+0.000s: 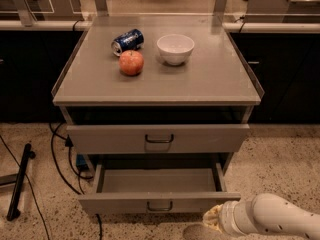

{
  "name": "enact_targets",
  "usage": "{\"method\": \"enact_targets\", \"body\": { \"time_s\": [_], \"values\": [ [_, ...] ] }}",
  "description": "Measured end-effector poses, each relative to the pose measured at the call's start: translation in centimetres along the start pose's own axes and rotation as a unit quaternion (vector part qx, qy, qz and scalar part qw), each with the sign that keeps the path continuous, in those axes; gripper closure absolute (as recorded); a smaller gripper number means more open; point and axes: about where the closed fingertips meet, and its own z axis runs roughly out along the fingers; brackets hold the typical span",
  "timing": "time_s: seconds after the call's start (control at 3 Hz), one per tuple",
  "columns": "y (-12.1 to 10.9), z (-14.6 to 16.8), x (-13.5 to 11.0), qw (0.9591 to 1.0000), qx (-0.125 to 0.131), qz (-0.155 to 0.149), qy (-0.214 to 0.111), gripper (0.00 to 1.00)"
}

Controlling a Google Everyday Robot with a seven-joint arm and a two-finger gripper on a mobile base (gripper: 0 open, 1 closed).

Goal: Close middle drawer

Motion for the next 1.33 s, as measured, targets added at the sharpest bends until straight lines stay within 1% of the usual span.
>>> {"method": "enact_targets", "body": {
  "time_s": [0.33, 0.67, 1.0, 1.33],
  "values": [
    [-1.2, 1.5, 0.4, 0.9991, 0.039, -0.014, -0.005, 1.0],
    [-1.3, 1.6, 0.4, 0.9989, 0.043, -0.019, -0.005, 1.0],
    [-1.9, 2.4, 0.7, 0.9964, 0.067, -0.051, -0.005, 1.0],
    [-2.8, 3.1, 0.7, 0.9921, 0.094, -0.083, -0.004, 1.0]
  ]
}}
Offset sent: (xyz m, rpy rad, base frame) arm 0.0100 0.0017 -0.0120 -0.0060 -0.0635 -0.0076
